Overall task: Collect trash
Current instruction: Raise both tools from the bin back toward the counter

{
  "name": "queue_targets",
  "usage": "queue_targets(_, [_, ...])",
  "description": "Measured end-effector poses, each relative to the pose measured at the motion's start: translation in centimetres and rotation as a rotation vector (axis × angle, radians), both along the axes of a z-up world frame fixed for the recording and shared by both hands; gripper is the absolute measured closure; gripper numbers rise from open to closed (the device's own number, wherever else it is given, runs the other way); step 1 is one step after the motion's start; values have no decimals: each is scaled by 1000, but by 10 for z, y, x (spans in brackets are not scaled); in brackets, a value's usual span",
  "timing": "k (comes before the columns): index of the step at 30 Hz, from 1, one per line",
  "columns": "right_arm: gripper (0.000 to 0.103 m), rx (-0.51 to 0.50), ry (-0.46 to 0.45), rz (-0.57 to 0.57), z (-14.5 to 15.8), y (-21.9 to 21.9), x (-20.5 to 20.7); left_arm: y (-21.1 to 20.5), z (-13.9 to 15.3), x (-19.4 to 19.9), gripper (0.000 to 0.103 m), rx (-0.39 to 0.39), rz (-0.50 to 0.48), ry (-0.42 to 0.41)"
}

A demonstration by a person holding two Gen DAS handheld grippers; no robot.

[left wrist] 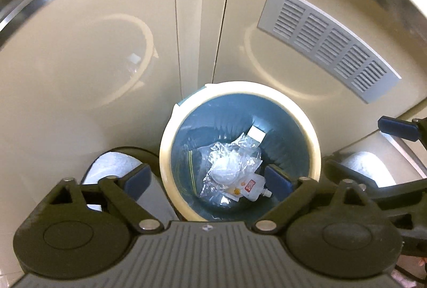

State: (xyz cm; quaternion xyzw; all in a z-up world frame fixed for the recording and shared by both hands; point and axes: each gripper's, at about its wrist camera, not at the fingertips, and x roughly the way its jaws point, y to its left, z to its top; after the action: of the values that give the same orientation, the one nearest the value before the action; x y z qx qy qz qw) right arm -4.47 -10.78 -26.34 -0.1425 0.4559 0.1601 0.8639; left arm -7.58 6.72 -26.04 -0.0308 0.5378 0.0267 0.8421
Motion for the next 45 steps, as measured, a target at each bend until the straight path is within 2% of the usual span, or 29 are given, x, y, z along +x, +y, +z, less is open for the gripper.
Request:
queue_targets(4, [9,-12,-63,-11,12,0,-22,-7,14,-17,0,13,-11,-54])
queue_targets(20, [3,39,-100,-21,39,-13,-48,-26,55,-41,0,31,-89,-149])
queue_targets(27, [0,61,-119,-43,49,-19,-51,-23,74,-43,0,22,-75,-175])
queue_targets(33, [0,81,-150,-72,64,-31,-51,-19,101,-37,0,-19,-49,-220])
queue_targets(38, [0,119,-225,-102,93,-46,-46,-24,130,-23,0,-7,-57,-274])
queue_targets(45, [0,156,-399,-175,150,-79,-32,-28,178,3,0,-20,-50,-389])
